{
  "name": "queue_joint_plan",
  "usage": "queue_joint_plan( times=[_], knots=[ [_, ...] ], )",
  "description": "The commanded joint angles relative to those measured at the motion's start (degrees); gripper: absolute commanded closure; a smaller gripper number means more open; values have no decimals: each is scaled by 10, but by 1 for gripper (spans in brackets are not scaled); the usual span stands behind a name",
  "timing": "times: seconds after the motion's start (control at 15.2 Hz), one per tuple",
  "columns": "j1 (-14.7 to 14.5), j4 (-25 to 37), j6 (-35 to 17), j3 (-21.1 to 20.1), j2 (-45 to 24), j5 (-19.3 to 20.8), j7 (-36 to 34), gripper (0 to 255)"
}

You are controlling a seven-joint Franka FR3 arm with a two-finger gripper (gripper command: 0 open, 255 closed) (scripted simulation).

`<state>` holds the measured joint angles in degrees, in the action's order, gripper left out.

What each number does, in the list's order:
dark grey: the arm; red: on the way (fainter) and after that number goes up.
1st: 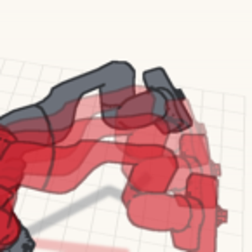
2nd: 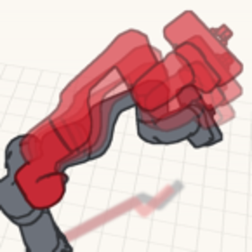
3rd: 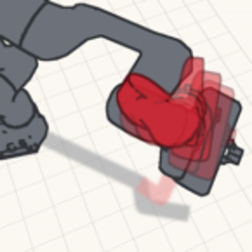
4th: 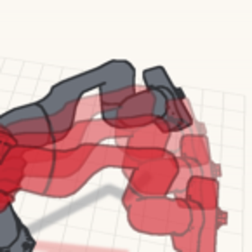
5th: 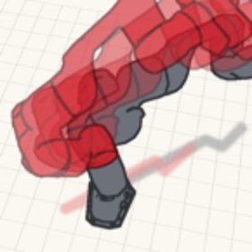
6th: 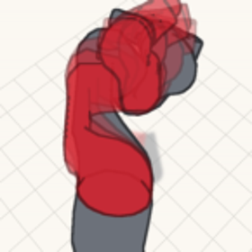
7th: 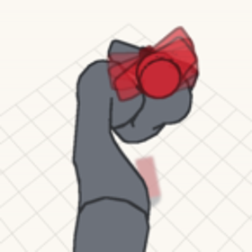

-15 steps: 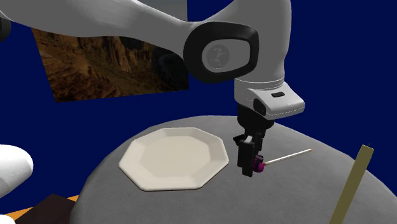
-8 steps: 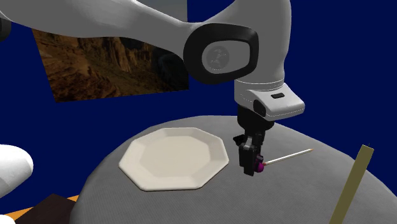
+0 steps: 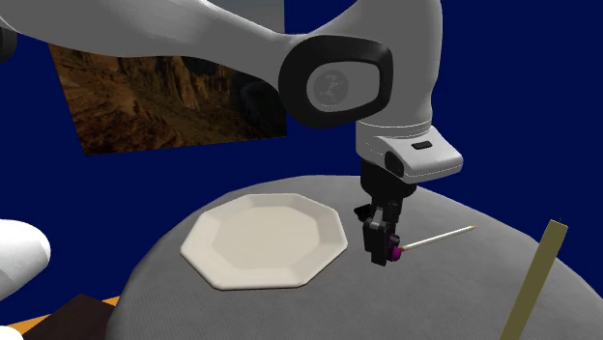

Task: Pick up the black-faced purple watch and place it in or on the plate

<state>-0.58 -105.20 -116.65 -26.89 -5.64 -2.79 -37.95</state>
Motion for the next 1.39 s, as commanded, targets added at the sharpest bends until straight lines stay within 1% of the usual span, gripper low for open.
queue_joint_plan(
  times=[0.0,1.06,1.12,1.32],
  knots=[
    [0,0,0,0,0,0,0,255],
    [0,116,122,-1,6,0,-7,255],
    [0,118,123,-1,6,0,-7,255],
    [3,38,110,-1,81,-36,2,255]
  ],
)
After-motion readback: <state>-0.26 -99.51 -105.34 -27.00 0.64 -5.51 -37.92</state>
